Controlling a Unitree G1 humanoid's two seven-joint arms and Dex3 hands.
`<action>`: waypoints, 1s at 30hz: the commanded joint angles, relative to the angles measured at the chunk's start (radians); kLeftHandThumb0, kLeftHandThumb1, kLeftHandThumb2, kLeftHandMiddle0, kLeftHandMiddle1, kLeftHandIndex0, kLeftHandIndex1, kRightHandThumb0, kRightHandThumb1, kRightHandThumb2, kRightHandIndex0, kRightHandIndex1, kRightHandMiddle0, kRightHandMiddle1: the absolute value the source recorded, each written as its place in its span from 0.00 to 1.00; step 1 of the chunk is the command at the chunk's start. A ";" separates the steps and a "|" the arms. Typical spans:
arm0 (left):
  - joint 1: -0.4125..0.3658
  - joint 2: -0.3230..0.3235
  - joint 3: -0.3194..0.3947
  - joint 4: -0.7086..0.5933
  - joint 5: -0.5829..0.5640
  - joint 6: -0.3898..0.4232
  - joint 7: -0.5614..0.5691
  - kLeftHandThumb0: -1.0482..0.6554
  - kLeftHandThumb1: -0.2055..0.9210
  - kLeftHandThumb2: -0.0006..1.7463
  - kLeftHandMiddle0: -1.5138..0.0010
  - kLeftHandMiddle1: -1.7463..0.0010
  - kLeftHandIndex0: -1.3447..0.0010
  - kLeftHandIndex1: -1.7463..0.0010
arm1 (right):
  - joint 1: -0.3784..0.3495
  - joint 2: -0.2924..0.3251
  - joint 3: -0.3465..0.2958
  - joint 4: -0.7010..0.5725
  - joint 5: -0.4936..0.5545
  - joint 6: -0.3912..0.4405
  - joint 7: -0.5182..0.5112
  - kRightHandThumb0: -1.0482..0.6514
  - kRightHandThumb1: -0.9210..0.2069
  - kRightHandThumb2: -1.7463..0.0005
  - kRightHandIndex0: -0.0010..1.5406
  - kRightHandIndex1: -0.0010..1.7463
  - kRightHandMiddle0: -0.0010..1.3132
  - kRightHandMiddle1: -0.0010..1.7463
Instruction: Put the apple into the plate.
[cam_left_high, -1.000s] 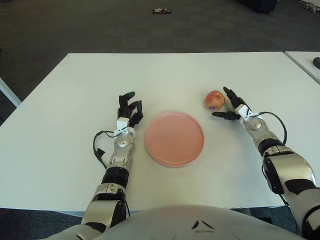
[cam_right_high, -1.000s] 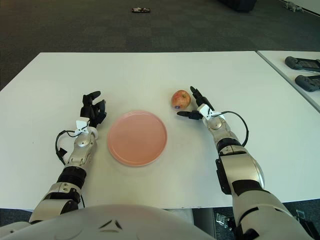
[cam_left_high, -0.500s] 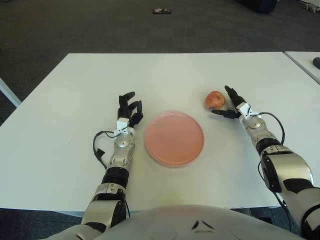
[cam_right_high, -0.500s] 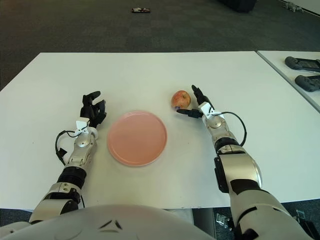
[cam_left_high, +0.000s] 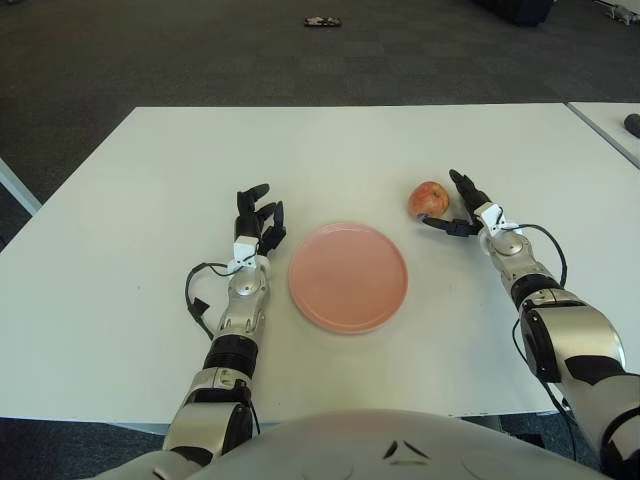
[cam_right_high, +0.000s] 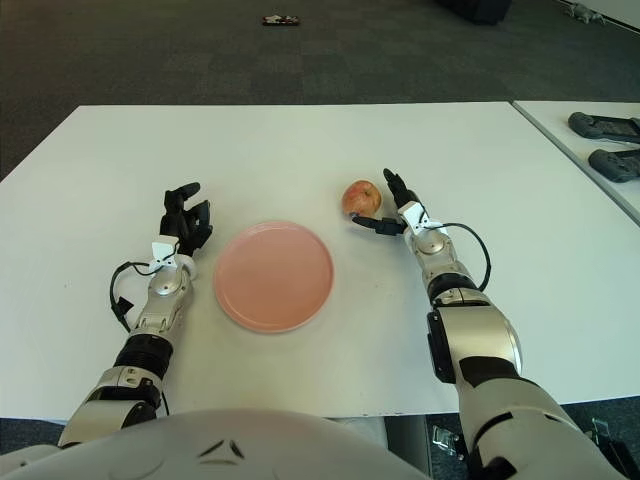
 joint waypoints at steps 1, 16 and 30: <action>0.032 -0.006 -0.001 0.018 0.004 0.037 0.006 0.20 1.00 0.32 0.80 0.55 0.96 0.30 | 0.012 0.039 0.000 0.025 0.005 0.048 0.046 0.12 0.51 0.58 0.00 0.00 0.00 0.08; 0.030 -0.011 0.004 0.026 -0.003 0.021 0.007 0.20 1.00 0.31 0.79 0.55 0.95 0.30 | -0.003 0.054 0.042 0.026 -0.044 0.035 0.009 0.07 0.42 0.62 0.00 0.00 0.00 0.06; 0.032 -0.011 0.004 0.025 -0.001 0.013 0.012 0.19 1.00 0.31 0.80 0.55 0.95 0.30 | -0.013 0.064 0.068 0.032 -0.062 0.053 0.009 0.06 0.42 0.66 0.00 0.00 0.00 0.00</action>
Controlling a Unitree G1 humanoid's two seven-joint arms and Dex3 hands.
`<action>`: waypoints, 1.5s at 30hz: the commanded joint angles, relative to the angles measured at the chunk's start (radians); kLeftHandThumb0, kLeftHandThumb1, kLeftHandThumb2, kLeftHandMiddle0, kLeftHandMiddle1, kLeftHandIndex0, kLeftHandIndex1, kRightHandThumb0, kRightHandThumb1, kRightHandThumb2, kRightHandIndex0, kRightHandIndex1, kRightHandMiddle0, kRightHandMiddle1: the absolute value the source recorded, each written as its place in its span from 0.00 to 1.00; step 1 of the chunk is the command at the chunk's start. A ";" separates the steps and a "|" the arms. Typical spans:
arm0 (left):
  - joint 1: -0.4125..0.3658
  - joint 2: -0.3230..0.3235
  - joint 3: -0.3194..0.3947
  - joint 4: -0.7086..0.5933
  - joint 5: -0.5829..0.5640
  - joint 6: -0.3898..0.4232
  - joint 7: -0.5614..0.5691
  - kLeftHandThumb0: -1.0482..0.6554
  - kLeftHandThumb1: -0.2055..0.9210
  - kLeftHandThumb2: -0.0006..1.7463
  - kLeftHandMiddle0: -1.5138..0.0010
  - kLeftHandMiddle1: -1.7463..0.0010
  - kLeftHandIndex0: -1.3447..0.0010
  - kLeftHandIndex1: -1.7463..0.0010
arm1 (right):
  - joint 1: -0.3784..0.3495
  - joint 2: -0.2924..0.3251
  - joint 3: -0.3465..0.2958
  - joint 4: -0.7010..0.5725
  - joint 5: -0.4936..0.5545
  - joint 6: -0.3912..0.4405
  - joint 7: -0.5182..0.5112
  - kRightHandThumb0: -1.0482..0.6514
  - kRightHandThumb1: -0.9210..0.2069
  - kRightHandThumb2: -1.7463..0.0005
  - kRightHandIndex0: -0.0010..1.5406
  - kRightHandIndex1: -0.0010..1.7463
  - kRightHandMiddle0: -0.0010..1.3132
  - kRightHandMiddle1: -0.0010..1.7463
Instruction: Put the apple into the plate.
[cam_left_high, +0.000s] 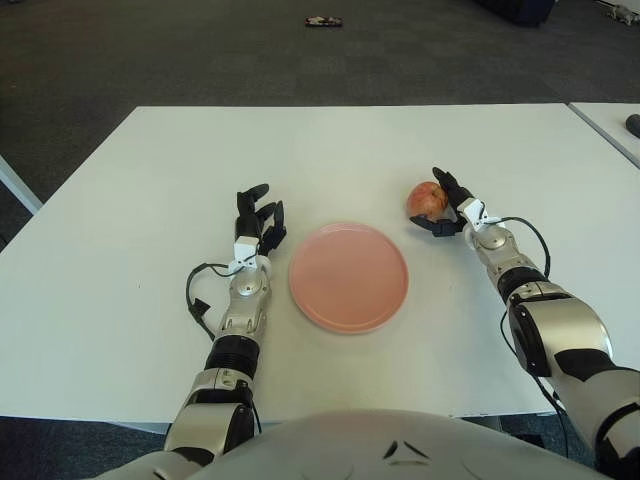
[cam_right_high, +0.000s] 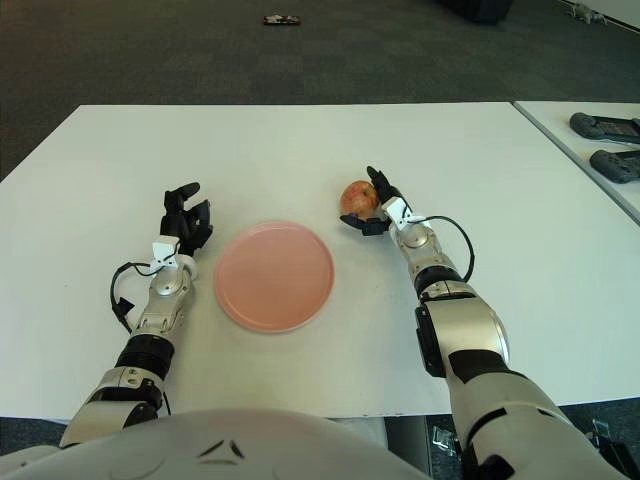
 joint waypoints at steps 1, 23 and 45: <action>0.031 -0.003 0.001 0.025 0.001 0.020 0.004 0.19 1.00 0.31 0.80 0.55 0.95 0.30 | 0.019 0.026 0.017 0.026 -0.021 0.038 0.024 0.06 0.42 0.66 0.00 0.00 0.00 0.00; 0.035 -0.003 0.000 0.022 0.003 0.014 0.006 0.19 1.00 0.31 0.79 0.55 0.95 0.30 | 0.019 0.028 0.034 0.025 -0.025 0.043 0.026 0.06 0.42 0.69 0.00 0.00 0.00 0.00; 0.031 -0.009 0.001 0.023 0.004 0.015 0.013 0.20 1.00 0.30 0.80 0.56 0.94 0.30 | 0.024 0.019 0.047 0.028 -0.047 0.039 -0.101 0.17 0.50 0.56 0.38 0.87 0.21 0.92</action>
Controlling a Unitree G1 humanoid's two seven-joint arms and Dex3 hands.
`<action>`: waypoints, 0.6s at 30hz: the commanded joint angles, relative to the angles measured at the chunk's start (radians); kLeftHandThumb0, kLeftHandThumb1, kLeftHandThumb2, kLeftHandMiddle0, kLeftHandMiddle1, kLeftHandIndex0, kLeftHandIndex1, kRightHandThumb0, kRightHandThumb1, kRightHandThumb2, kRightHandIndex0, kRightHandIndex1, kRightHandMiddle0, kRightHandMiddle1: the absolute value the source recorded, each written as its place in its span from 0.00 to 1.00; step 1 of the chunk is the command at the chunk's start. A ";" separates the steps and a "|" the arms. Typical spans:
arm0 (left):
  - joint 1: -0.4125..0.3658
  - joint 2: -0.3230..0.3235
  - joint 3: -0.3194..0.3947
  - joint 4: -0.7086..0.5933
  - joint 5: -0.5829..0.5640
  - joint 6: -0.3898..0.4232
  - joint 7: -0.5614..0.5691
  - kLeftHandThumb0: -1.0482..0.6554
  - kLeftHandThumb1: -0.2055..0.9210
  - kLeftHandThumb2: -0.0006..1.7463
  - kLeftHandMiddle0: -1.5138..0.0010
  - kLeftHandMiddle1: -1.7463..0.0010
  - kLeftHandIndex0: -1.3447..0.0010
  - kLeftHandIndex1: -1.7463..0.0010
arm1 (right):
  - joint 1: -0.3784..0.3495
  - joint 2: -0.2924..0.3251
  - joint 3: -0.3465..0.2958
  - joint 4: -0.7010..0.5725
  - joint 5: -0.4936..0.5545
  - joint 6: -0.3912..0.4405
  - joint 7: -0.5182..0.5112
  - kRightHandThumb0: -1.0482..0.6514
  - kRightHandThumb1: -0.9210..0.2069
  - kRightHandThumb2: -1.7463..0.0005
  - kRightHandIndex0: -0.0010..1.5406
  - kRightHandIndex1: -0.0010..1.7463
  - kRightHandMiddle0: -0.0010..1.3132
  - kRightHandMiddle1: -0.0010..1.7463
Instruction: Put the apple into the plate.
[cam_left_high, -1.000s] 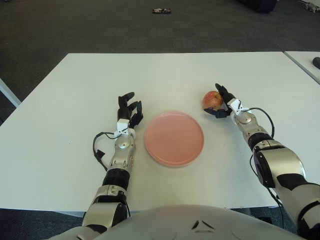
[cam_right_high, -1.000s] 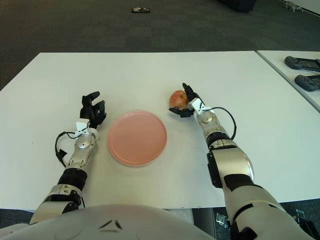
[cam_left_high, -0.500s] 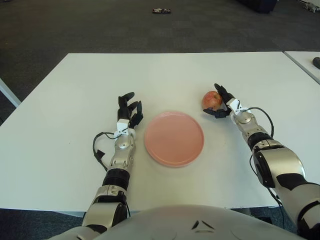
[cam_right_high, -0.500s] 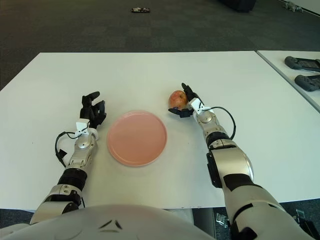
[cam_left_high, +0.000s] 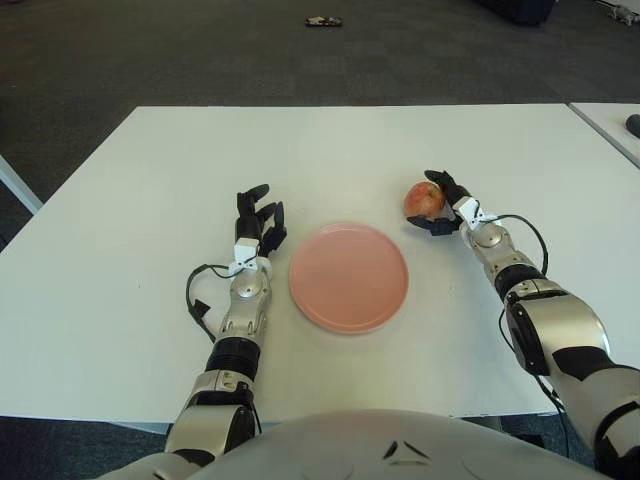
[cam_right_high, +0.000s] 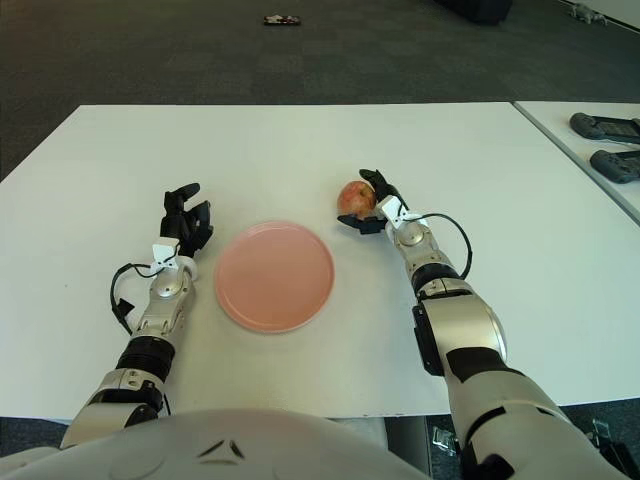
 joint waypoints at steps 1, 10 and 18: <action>0.024 -0.002 0.002 0.025 0.003 0.028 0.007 0.20 1.00 0.30 0.80 0.56 0.94 0.30 | 0.037 0.019 0.014 0.028 -0.027 0.018 -0.030 0.20 0.50 0.56 0.48 0.93 0.36 0.96; 0.027 -0.004 0.001 0.019 0.000 0.029 0.005 0.19 1.00 0.30 0.80 0.56 0.95 0.31 | 0.041 0.041 -0.031 0.031 -0.002 0.042 -0.112 0.38 0.54 0.44 0.71 1.00 0.69 1.00; 0.028 -0.004 0.000 0.016 0.001 0.030 0.006 0.19 1.00 0.31 0.80 0.56 0.94 0.30 | 0.043 0.037 -0.009 0.030 -0.035 0.046 -0.148 0.47 0.55 0.36 0.77 1.00 0.71 1.00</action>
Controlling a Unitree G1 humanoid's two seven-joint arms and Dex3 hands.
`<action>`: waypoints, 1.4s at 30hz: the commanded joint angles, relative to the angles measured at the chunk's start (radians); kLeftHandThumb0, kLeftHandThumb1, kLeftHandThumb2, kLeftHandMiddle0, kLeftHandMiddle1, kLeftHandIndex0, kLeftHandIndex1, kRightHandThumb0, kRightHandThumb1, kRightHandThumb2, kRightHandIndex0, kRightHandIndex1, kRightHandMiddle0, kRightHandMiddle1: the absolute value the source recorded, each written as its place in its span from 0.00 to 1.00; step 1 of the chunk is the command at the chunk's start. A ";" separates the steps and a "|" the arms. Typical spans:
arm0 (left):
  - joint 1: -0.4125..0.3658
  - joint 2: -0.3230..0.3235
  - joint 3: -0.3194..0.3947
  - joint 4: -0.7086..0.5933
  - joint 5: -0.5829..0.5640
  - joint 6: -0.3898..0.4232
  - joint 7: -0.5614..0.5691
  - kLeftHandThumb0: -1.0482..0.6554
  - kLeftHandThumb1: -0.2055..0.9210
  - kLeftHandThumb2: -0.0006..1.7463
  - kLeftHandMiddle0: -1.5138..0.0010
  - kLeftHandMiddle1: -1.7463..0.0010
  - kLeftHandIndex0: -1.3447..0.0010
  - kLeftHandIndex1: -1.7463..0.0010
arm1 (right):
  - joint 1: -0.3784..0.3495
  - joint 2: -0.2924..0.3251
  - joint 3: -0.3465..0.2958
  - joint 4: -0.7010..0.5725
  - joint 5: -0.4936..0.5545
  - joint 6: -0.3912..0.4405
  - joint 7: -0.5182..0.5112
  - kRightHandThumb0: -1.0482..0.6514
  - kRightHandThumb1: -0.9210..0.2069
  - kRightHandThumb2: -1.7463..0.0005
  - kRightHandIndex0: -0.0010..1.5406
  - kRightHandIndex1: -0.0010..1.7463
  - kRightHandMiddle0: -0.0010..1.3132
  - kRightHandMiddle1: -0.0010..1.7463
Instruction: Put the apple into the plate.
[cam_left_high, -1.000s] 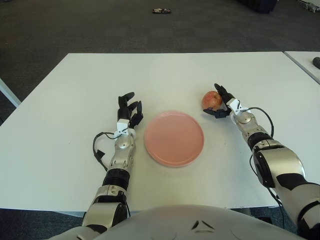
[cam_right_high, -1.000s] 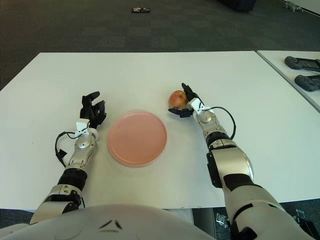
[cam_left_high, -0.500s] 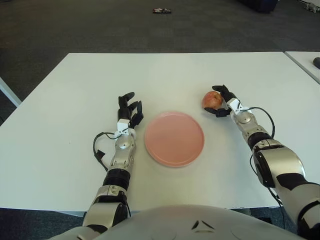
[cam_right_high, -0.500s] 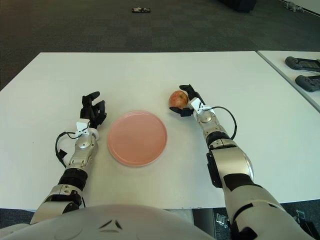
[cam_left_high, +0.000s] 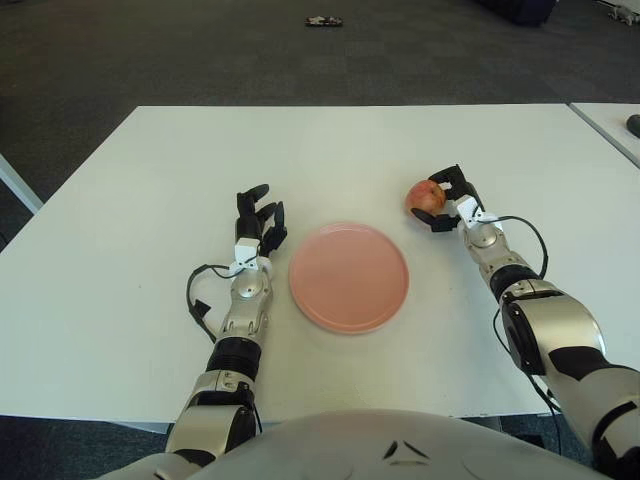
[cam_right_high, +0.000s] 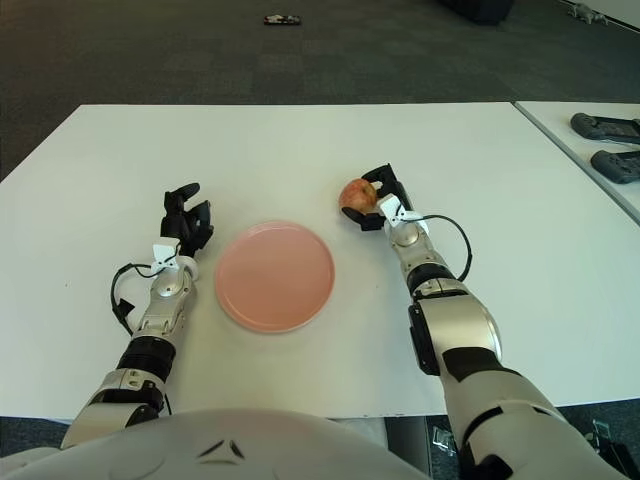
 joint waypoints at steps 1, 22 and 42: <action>0.028 -0.002 0.002 0.019 0.001 0.027 0.003 0.19 1.00 0.31 0.79 0.56 0.94 0.30 | 0.044 0.007 0.017 0.027 -0.022 0.037 0.001 0.48 0.55 0.35 0.77 1.00 0.71 1.00; 0.029 -0.005 -0.001 0.012 0.010 0.033 0.014 0.19 1.00 0.30 0.79 0.55 0.93 0.30 | 0.047 0.008 -0.012 0.024 0.007 0.061 -0.016 0.48 0.56 0.32 0.75 1.00 0.81 1.00; 0.016 -0.001 0.006 0.034 0.000 0.019 0.005 0.19 1.00 0.30 0.79 0.55 0.93 0.30 | 0.041 0.015 -0.140 0.001 0.135 -0.017 0.095 0.94 0.73 0.10 0.51 1.00 0.78 1.00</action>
